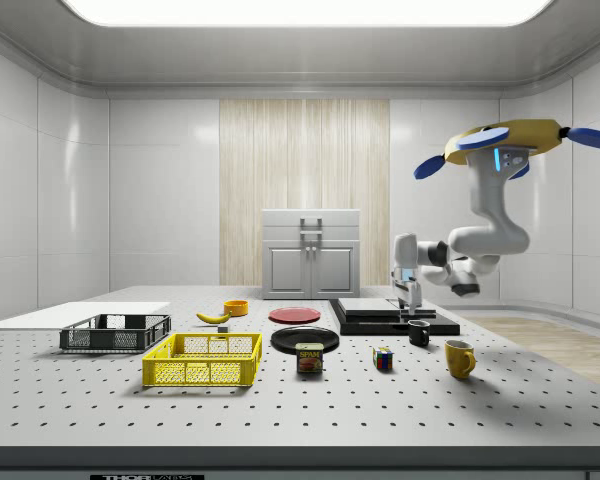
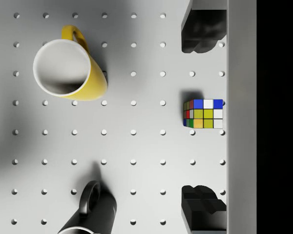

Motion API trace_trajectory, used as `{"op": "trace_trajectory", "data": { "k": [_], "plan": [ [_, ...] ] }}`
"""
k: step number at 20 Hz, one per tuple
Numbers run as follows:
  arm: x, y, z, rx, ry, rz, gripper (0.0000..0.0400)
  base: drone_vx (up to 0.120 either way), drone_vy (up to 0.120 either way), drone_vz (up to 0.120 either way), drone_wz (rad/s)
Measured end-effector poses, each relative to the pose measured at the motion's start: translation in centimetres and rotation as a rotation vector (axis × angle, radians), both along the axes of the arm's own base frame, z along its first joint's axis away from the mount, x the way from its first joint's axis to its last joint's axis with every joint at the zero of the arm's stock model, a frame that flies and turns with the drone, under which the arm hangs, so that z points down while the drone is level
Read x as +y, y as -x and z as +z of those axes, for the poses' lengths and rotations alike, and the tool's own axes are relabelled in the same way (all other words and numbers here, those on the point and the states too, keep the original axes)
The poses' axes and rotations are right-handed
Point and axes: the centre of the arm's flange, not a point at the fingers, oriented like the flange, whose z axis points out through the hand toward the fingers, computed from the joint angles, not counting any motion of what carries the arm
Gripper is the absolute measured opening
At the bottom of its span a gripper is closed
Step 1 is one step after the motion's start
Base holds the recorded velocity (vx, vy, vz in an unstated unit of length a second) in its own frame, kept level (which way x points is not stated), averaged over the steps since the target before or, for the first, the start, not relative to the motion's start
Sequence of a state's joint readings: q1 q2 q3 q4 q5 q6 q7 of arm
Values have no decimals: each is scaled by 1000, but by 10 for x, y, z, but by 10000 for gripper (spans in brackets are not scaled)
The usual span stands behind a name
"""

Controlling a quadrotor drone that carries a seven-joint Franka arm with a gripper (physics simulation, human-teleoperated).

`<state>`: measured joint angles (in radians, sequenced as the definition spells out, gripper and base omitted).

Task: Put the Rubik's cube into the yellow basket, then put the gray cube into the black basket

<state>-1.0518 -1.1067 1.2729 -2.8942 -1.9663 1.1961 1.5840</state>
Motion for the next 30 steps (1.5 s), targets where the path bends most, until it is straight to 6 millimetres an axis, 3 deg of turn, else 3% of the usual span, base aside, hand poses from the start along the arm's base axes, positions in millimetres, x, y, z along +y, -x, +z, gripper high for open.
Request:
{"op": "trace_trajectory", "data": {
  "k": [12, 15, 26, 30],
  "plan": [
    [-1, 0, 0, 0, 6, 0, 400, 120, 0, -120, 0],
    [-1, 0, 0, 0, 6, 0, 400, 120, 0, -13, 0],
    [-1, 0, 0, 0, 6, 0, 400, 4, 0, 0, 0],
    [-1, 0, 10, 0, 6, 0, 400, 0, 0, 0, 0]
  ]
}}
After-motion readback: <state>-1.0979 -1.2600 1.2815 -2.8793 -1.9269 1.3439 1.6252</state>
